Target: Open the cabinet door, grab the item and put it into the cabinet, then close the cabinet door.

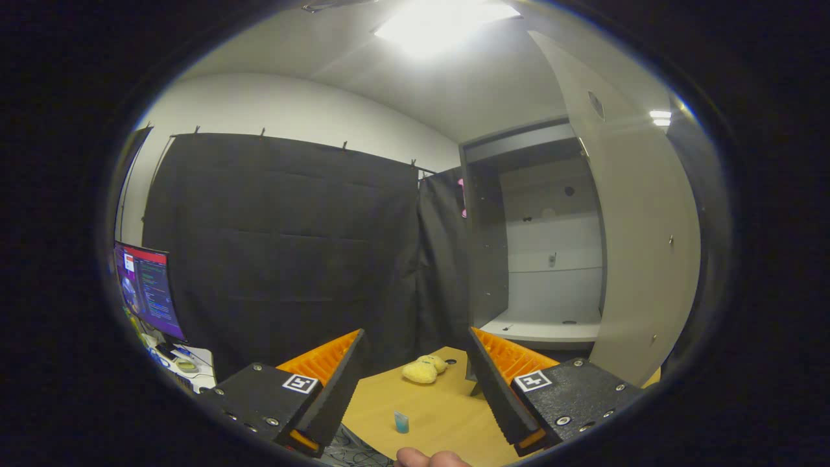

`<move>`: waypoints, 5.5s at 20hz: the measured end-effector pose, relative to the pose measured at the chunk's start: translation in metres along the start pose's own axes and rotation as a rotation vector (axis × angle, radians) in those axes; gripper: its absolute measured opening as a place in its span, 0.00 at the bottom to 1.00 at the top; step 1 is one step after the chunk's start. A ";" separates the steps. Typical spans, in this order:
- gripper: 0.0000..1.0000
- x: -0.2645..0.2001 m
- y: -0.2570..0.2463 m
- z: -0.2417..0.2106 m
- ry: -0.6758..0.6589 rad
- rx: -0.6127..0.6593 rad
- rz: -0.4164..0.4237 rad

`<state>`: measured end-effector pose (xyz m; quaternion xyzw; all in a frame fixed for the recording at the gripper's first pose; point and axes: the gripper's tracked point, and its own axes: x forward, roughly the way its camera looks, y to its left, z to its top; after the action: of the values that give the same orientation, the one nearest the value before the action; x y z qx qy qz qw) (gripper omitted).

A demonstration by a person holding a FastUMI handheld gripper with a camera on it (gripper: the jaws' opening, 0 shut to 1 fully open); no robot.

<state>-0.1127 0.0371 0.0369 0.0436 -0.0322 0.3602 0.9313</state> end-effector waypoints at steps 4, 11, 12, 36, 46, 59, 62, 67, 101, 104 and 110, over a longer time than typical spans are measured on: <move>0.93 0.049 0.009 -0.070 -0.020 0.067 -0.183; 0.94 0.102 0.063 -0.250 0.170 0.041 -0.323; 0.94 0.109 0.064 -0.270 0.187 0.038 -0.351; 0.52 0.161 0.054 -0.428 0.411 0.010 -0.537; 0.52 0.152 0.039 -0.378 0.378 -0.005 -0.553; 0.52 0.177 -0.036 -0.226 0.259 -0.123 -0.624; 0.52 0.190 -0.064 -0.182 0.214 -0.161 -0.660; 0.52 0.217 -0.113 -0.111 0.159 -0.169 -0.687; 0.53 0.407 -0.366 -0.091 0.205 -0.031 -0.699; 0.53 0.400 -0.362 -0.099 0.239 -0.001 -0.705; 0.55 0.393 -0.356 -0.097 0.241 -0.028 -0.704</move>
<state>0.4203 0.0481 -0.0446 -0.0033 0.0898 0.0199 0.9958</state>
